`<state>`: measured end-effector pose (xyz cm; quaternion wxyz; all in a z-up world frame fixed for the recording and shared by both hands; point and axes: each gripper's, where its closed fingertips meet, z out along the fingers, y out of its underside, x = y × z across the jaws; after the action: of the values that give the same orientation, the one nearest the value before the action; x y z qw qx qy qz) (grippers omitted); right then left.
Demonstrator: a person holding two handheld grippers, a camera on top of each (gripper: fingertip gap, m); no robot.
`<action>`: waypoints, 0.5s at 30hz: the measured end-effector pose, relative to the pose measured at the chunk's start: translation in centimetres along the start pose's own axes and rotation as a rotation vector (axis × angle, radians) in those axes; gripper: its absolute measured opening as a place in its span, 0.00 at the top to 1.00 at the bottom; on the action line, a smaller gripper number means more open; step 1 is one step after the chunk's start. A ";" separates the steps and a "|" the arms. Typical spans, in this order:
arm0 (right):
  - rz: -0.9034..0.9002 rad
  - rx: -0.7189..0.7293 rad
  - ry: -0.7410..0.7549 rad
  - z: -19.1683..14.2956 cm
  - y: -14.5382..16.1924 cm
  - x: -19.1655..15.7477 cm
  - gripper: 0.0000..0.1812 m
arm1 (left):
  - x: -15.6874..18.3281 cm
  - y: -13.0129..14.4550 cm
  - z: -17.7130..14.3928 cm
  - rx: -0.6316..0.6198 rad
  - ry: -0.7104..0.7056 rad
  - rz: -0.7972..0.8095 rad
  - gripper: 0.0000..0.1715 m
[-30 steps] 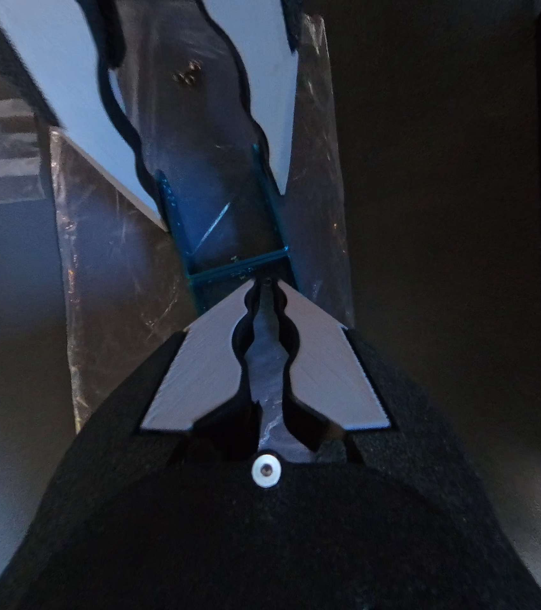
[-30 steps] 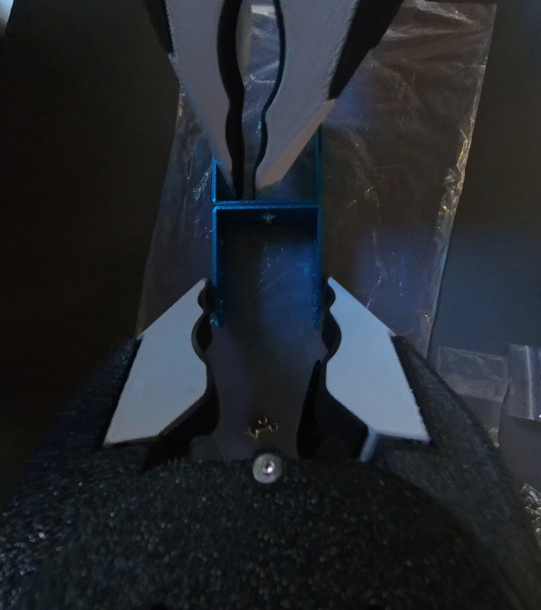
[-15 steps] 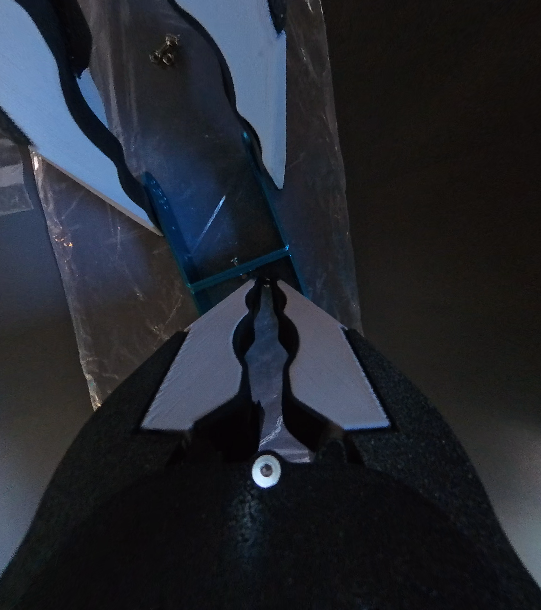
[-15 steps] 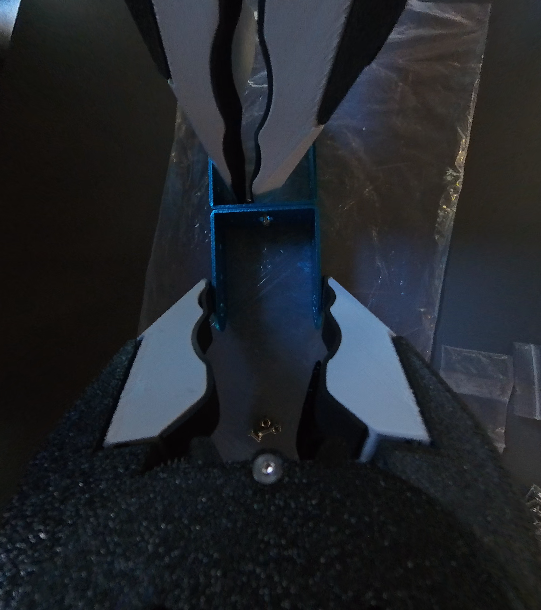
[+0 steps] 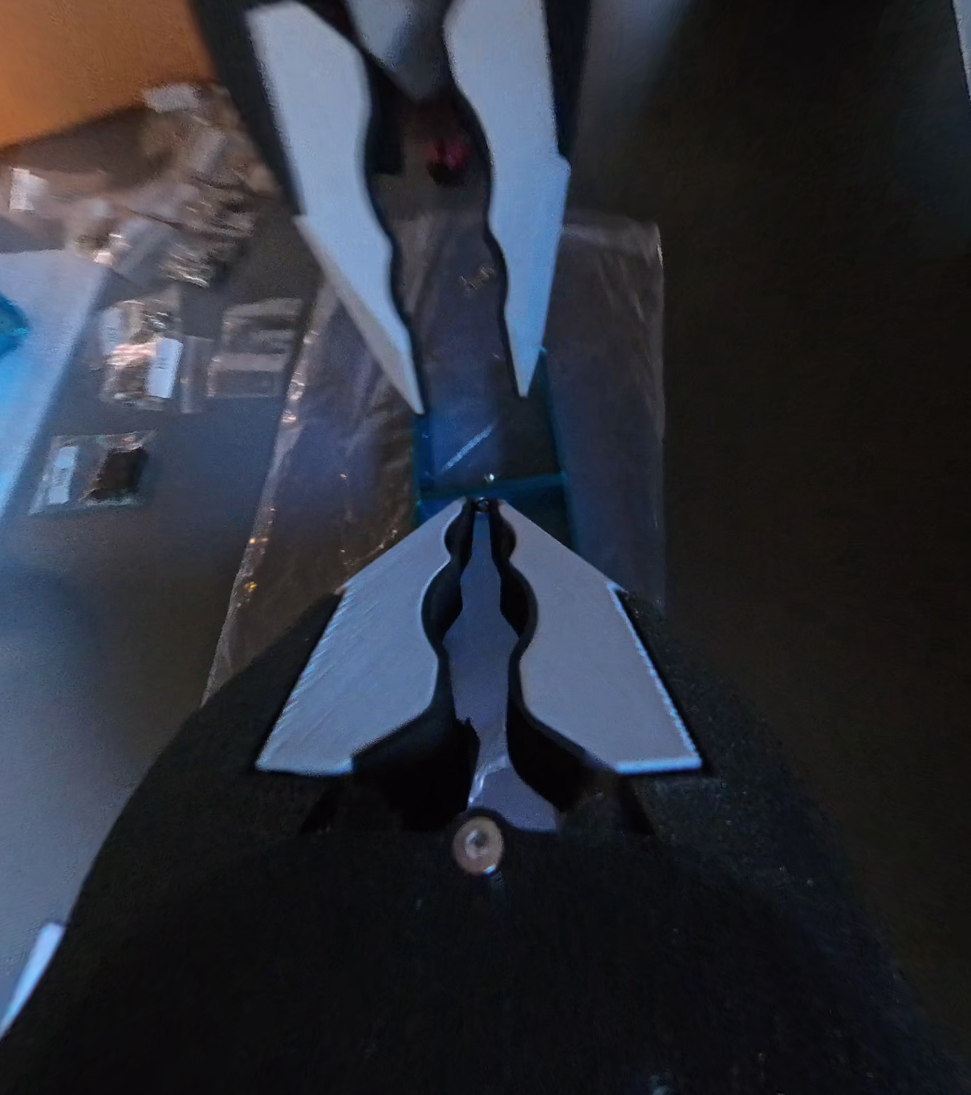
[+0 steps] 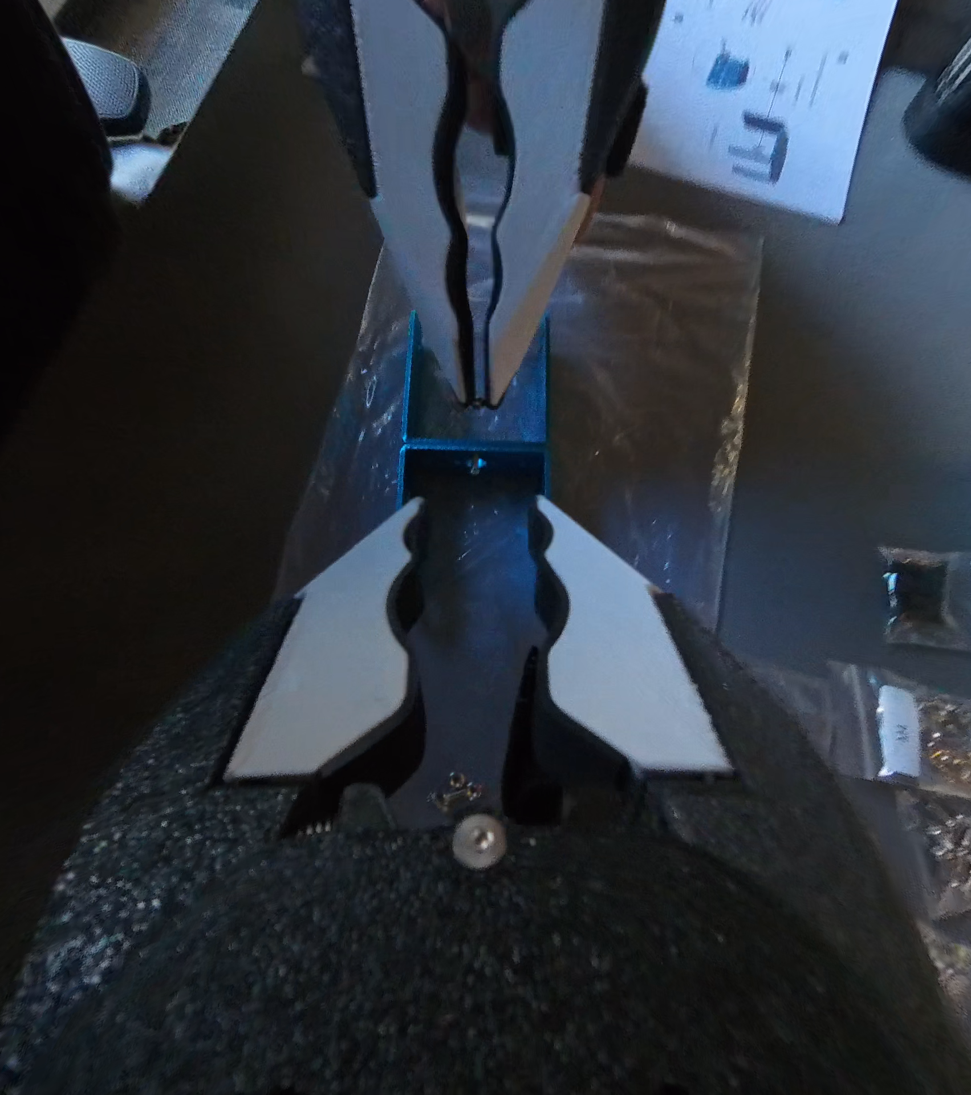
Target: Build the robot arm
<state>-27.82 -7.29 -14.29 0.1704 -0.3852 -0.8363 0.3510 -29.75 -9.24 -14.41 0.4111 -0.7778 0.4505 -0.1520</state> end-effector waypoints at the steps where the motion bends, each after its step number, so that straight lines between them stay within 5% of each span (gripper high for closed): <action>1: -0.031 0.017 0.016 0.0 -0.2 0.1 0.86 | -0.5 -0.3 -0.1 0.048 -0.032 -0.049 0.98; 4: -0.099 -0.003 0.066 0.8 0.1 0.6 0.95 | -0.7 -0.2 -0.1 0.135 -0.019 -0.149 0.98; 11: -0.159 -0.117 0.011 0.5 1.0 -0.2 0.88 | 0.4 -0.2 -0.5 0.103 0.011 -0.074 1.00; 15: -0.232 -0.184 0.018 -0.5 1.9 -0.2 0.92 | 1.0 0.5 0.1 0.059 0.034 -0.037 1.00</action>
<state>-26.41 -6.36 -15.27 0.1812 -0.3031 -0.9023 0.2472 -29.41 -10.18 -14.99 0.4233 -0.7707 0.4385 -0.1860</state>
